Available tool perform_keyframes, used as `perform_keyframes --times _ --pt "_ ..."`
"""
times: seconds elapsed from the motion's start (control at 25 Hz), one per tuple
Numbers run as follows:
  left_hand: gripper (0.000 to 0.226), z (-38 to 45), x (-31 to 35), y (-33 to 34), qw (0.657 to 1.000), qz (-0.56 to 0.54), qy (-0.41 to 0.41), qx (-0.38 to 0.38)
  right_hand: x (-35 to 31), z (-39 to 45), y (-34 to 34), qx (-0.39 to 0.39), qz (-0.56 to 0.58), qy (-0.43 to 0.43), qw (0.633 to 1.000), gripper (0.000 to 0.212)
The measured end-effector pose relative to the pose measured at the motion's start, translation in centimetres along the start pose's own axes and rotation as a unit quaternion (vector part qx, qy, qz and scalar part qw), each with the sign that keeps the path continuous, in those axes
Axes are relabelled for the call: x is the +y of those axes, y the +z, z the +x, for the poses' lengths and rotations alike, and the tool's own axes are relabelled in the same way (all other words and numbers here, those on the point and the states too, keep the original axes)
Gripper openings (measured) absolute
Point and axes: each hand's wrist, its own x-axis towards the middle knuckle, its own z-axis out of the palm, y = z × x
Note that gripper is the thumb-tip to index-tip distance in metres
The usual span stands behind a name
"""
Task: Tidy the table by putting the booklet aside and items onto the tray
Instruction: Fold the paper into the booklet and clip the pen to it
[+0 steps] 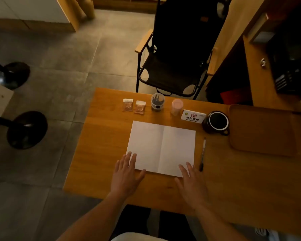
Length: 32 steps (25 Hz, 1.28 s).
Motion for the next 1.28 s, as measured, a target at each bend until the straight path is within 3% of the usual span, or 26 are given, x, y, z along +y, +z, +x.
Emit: perform_keyframes --times 0.32,0.48,0.64,0.88,1.08,1.2,1.28 --pt "0.073 2.5 -0.9 0.5 0.998 -0.028 -0.062 -0.006 0.7 1.3 1.5 -0.020 0.001 0.000 1.000 0.058" --pt "0.075 3.3 0.3 0.2 0.988 -0.093 -0.121 -0.010 0.6 1.7 1.3 -0.010 -0.011 -0.008 1.000 0.055" --pt "0.070 4.5 1.0 -0.5 0.958 -0.202 -0.204 0.006 0.7 1.7 1.5 -0.011 -0.017 -0.007 1.000 0.056" --pt "0.032 6.3 -0.1 -2.0 0.893 -0.362 -0.266 0.000 1.0 1.4 1.9 -0.022 -0.027 -0.019 0.999 0.064" --pt "0.042 6.9 -0.6 -2.7 0.848 -0.428 -0.312 -0.020 1.0 1.4 2.0 -0.038 -0.023 -0.016 0.999 0.070" --pt "0.039 7.2 -0.9 -3.2 0.833 -0.456 -0.314 -0.026 1.3 1.4 2.1 -0.037 -0.026 -0.022 0.999 0.069" --pt "0.028 7.1 -1.0 -3.6 0.841 -0.455 -0.289 -0.035 1.5 1.4 2.1 -0.039 -0.027 -0.026 0.999 0.069"
